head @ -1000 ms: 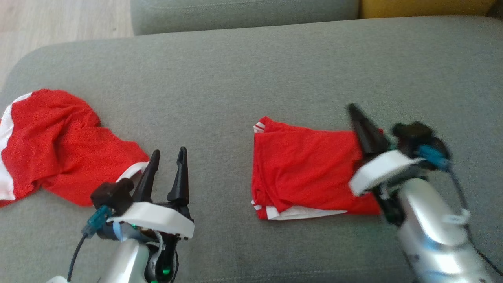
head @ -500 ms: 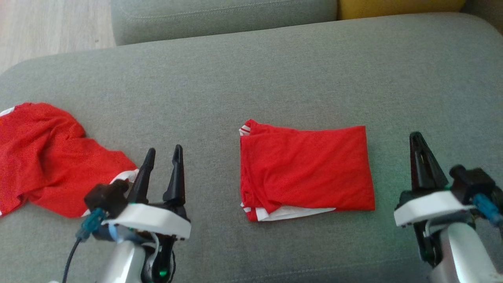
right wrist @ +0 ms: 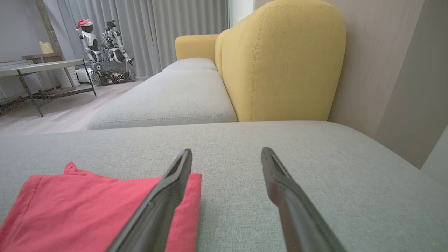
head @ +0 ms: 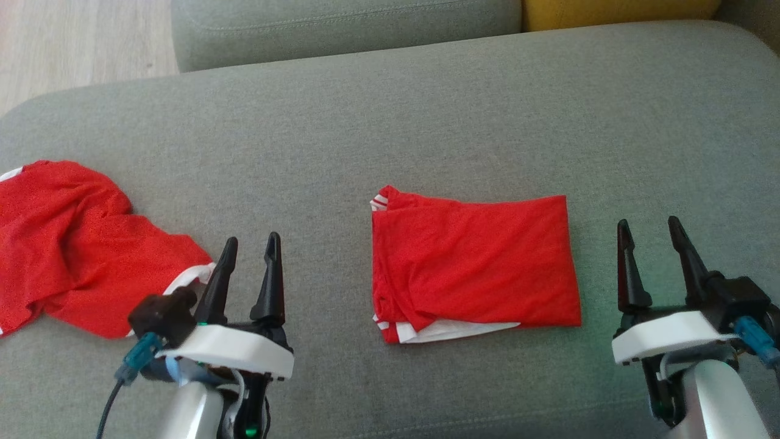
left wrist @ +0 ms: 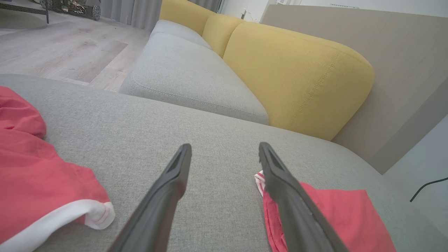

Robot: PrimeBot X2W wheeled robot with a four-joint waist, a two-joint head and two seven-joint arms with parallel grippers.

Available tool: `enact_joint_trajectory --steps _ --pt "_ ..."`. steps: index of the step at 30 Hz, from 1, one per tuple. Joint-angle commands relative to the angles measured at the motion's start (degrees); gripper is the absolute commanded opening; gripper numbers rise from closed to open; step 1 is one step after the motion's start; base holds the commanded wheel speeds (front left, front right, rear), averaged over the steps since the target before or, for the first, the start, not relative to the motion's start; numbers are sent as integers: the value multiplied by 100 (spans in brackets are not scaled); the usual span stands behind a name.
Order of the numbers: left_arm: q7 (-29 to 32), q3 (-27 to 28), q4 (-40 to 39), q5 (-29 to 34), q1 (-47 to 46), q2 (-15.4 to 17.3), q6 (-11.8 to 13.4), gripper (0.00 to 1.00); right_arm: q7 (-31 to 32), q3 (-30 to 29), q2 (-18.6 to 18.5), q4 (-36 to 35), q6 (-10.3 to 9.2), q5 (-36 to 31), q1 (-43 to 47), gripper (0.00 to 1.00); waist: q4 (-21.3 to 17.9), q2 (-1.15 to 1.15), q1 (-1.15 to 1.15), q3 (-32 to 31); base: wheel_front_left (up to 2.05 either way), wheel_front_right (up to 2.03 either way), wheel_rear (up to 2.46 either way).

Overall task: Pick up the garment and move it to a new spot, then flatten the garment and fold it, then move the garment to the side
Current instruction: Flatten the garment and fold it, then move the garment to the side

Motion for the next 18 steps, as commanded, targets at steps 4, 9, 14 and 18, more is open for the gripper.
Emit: enact_joint_trajectory --steps 4,9,14,18 --pt "-70 159 -233 46 -167 14 -17 100 215 221 17 -110 -4 83 -77 100 28 0 0 101 0 0 0" --pt "-70 110 -202 62 -226 14 -39 100 528 346 28 146 -4 372 -195 100 69 0 0 252 0 0 0" --pt "-70 64 -152 95 -338 14 -88 100 888 460 40 606 -4 955 -430 100 146 0 0 434 0 0 0" --pt "-70 57 -115 122 -413 14 -114 100 965 649 43 1002 -4 1271 -625 100 199 0 0 526 0 0 0"
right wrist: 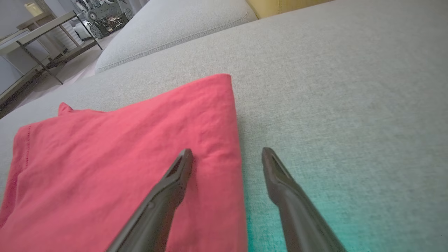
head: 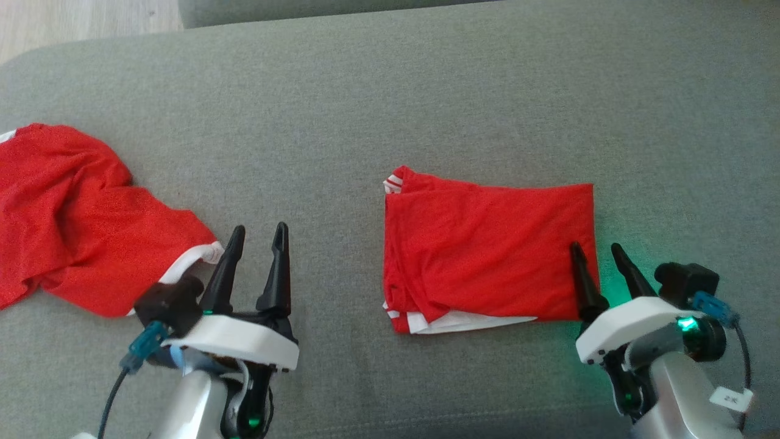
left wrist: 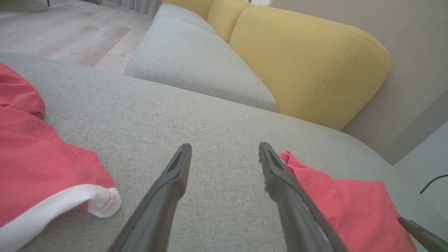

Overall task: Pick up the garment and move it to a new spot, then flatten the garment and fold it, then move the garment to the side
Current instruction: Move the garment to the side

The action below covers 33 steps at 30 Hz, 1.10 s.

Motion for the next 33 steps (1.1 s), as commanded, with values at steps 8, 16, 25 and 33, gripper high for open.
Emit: enact_joint_trajectory --steps 8,16,25,33 --pt "-70 135 -109 101 -325 12 -46 100 107 477 -11 613 -4 236 -484 100 68 0 0 83 0 0 0" --pt "-70 168 -108 129 -311 12 -49 100 -328 801 -182 849 -4 -237 -802 0 -32 0 0 55 0 0 0" --pt "-70 155 -170 206 -397 12 -84 100 -491 1047 -1260 334 -4 -982 -1539 0 -393 0 0 217 0 0 0" --pt "-70 59 -210 274 -705 12 -152 100 133 673 -2607 529 -4 -611 -2390 0 -454 0 0 693 0 0 0"
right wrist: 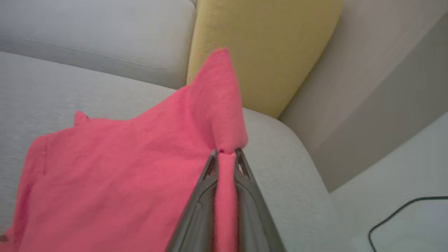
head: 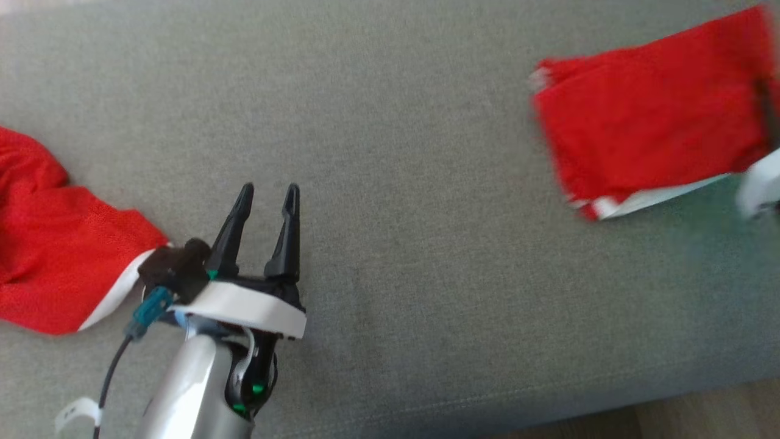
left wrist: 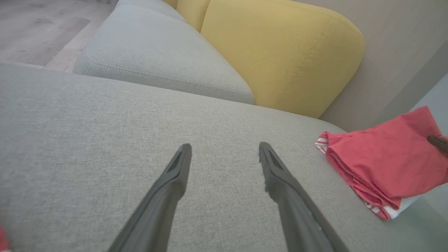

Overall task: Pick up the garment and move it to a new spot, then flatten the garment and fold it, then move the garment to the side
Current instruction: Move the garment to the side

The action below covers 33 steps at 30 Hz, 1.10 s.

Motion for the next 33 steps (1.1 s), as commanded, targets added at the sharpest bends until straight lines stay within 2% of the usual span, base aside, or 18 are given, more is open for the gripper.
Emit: enact_joint_trajectory --steps 1,7,14,15,16,17,19,21,27,33 --pt "-68 148 -188 57 -238 15 -46 100 86 -61 -351 -21 -4 20 -206 0 12 0 0 208 0 0 0" --pt "-68 186 -147 102 -356 15 -101 100 244 -505 -686 389 -4 123 -509 0 84 0 0 438 0 0 0" --pt "-68 257 -90 99 -389 15 -127 100 194 -868 -657 736 -4 92 -644 0 114 0 0 470 0 0 0" --pt "-68 270 -85 97 -387 15 -125 100 186 -905 -597 743 -4 110 -656 6 105 0 0 463 0 0 0" --pt "-68 280 -82 97 -383 15 -124 100 181 -937 -562 750 -4 102 -665 43 96 0 0 457 0 0 0" --pt "-68 285 -79 99 -381 15 -124 100 181 -949 -544 767 -4 105 -679 48 91 0 0 452 0 0 0" --pt "-68 289 -69 103 -378 15 -125 100 171 -952 -521 808 -4 130 -704 83 82 0 0 437 0 0 0" --pt "-68 286 -49 103 -374 15 -129 100 184 -942 -492 855 -4 163 -715 100 75 0 0 406 0 0 0" --pt "-68 248 13 51 -325 15 -115 100 107 -959 -438 753 -4 178 -753 100 79 0 0 209 0 0 0" --pt "-68 234 -3 -47 -216 15 -73 100 6 -775 -112 243 -4 199 -772 100 103 0 0 -128 0 0 0"
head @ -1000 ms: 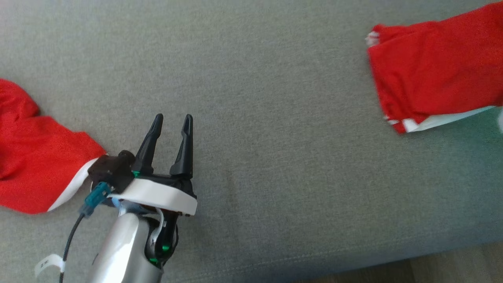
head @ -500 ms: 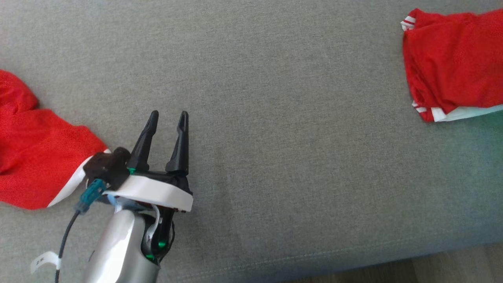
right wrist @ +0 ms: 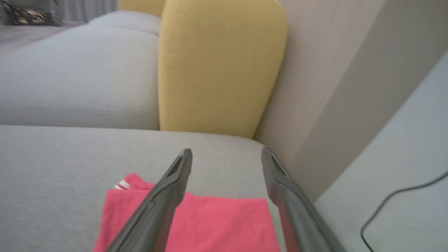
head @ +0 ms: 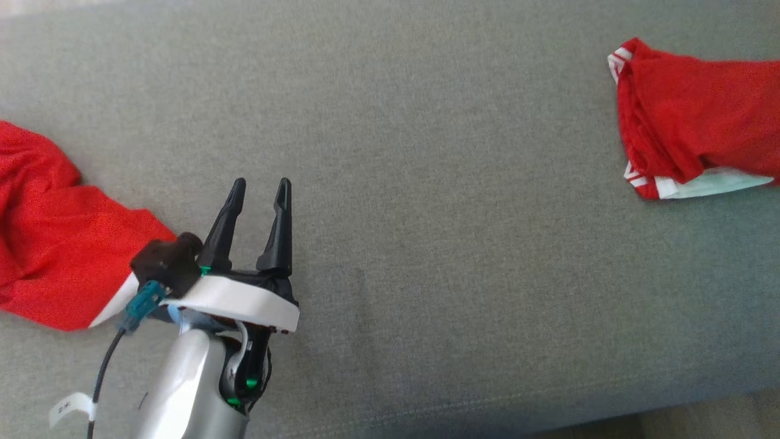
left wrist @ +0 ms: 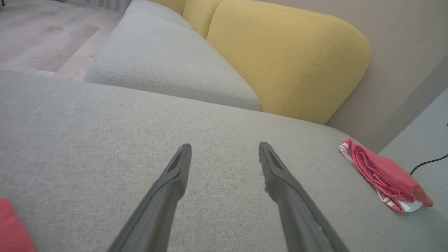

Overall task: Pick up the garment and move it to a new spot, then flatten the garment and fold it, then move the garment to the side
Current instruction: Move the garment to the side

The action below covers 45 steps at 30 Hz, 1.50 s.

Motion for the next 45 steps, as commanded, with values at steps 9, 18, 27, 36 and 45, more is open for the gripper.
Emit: enact_joint_trajectory --steps 9,18,27,36,45 --pt "-45 153 -381 -177 219 18 158 100 -367 574 1029 -1483 -4 105 464 100 122 0 0 -743 0 0 0" --pt "-45 184 -520 -241 546 18 278 100 -705 637 1831 -2145 -4 -60 1593 100 269 0 0 -1176 0 0 0" --pt "-45 147 -515 -248 1025 18 350 100 -1038 511 2332 -2571 -4 -472 2932 100 328 0 0 -1500 0 0 0" --pt "-45 121 -566 -69 1242 18 368 100 -1222 342 2483 -2763 -4 -689 3573 100 311 0 0 -1556 0 0 0" --pt "-45 188 -757 28 1256 18 411 100 -1292 347 2489 -2739 -4 -478 3612 100 267 0 0 -1546 0 0 0"
